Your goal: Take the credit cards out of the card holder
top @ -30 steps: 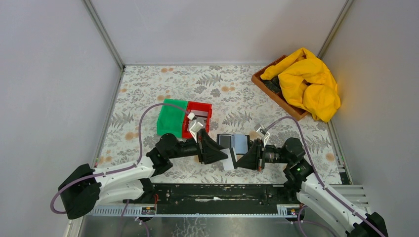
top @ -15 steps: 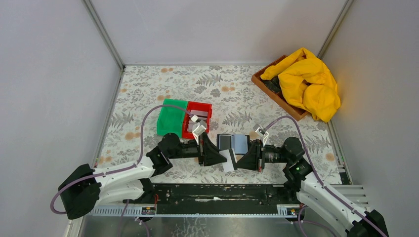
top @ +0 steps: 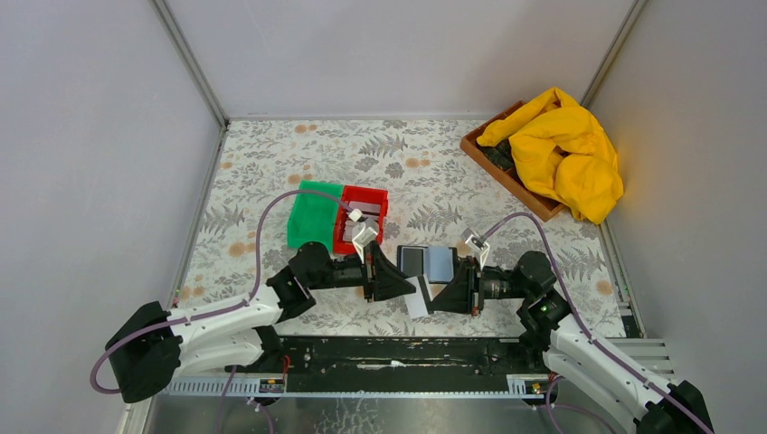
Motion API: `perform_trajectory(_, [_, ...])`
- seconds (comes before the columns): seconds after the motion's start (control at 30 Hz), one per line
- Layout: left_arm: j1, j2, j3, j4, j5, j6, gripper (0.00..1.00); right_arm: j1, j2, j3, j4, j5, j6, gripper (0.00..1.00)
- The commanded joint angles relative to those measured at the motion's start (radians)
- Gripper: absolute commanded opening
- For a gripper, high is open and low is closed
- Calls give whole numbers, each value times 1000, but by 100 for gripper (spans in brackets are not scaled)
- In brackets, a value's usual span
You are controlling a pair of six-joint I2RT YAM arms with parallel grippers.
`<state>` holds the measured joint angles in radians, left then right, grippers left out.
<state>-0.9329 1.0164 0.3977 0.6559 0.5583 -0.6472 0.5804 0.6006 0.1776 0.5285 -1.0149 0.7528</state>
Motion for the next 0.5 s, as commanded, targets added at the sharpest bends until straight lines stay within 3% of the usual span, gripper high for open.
perform_trajectory(0.0, [6, -19, 33, -16, -17, 29, 29, 13, 1, 22, 37, -18, -10, 0])
perform_trajectory(0.13, [6, -24, 30, -24, -35, 30, 23, 19, 1, 22, 32, -18, -15, 0])
perform_trajectory(0.23, [7, -37, 25, -24, -56, 32, 0, 26, 4, 22, 29, -18, -20, 0])
perform_trajectory(0.33, [11, -50, 22, -24, -73, 30, 0, 32, 3, 26, 13, -5, -31, 0])
perform_trajectory(0.37, [13, -56, 22, -30, -87, 29, 0, 32, -2, 28, 2, 6, -40, 4])
perform_trajectory(0.47, [23, -87, 11, -65, -195, 25, 0, 32, -44, 40, -78, 77, -96, 49])
